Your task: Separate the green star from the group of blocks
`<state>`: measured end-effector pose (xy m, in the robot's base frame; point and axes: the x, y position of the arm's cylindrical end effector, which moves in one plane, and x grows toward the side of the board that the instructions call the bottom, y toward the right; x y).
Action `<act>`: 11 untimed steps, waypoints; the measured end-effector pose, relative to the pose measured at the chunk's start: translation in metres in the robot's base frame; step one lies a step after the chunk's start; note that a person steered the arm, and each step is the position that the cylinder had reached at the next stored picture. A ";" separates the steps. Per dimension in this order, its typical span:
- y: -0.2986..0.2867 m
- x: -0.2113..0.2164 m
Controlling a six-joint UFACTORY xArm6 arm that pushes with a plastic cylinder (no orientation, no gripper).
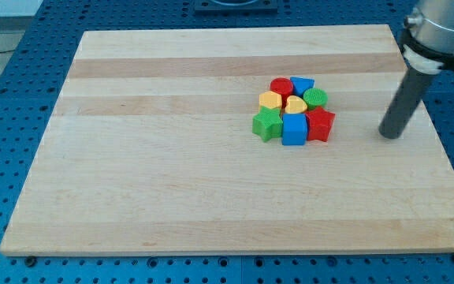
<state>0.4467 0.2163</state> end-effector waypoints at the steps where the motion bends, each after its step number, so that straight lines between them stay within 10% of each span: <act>1: -0.055 0.000; 8: -0.320 -0.022; 11: -0.197 -0.008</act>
